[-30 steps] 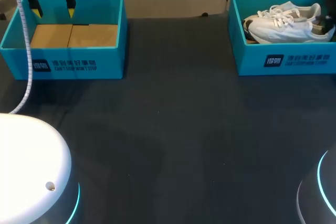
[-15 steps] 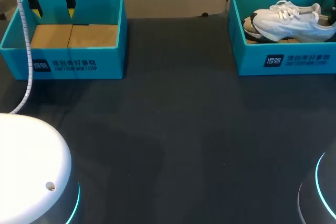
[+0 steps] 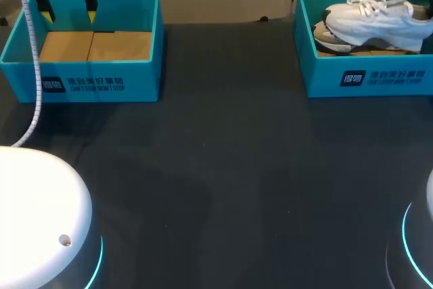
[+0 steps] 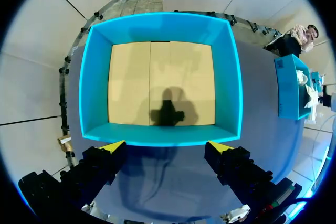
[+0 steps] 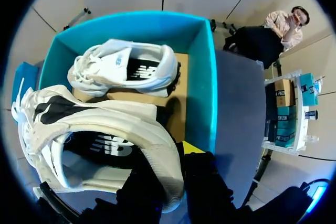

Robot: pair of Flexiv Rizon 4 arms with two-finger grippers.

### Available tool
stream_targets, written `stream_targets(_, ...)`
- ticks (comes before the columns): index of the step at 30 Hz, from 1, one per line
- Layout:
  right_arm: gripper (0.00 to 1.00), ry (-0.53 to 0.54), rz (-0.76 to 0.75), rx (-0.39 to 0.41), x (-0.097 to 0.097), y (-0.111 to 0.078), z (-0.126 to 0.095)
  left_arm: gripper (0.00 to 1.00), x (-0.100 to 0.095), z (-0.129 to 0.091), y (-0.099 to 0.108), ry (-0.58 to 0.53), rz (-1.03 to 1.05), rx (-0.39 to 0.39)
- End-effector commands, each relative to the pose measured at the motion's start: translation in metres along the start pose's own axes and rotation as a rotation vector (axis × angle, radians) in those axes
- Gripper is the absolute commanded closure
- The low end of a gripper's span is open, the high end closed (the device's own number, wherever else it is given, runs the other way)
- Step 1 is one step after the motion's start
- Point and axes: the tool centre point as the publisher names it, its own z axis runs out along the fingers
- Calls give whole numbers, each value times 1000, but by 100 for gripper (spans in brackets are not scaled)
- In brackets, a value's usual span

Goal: Take the shoe out of the shoebox, open the shoe tongue, remove and reinsert the insole, then place the shoe into the shoebox

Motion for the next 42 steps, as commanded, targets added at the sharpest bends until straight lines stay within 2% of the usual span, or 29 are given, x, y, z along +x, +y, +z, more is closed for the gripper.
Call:
stream_targets(1,100,-12,4,-4,-3,-1,-26,0,0,0,0,0,0,0)
stream_targets(11,100,-63,1,-11,-10,4,-79,0,0,0,0,0,0,0)
stream_targets(21,100,-73,30,-14,3,-21,-132,0,0,0,0,0,0,0)
stream_targets(28,100,-85,37,-28,35,-50,-162,0,0,0,0,0,0,0)
stream_targets(36,100,-75,42,-45,85,-92,-187,0,0,0,0,0,0,0)
stream_targets(39,100,-90,57,-38,100,-103,-193,0,0,0,0,0,0,0)
stream_targets(42,100,-94,82,-37,126,-120,-198,0,0,0,0,0,0,0)
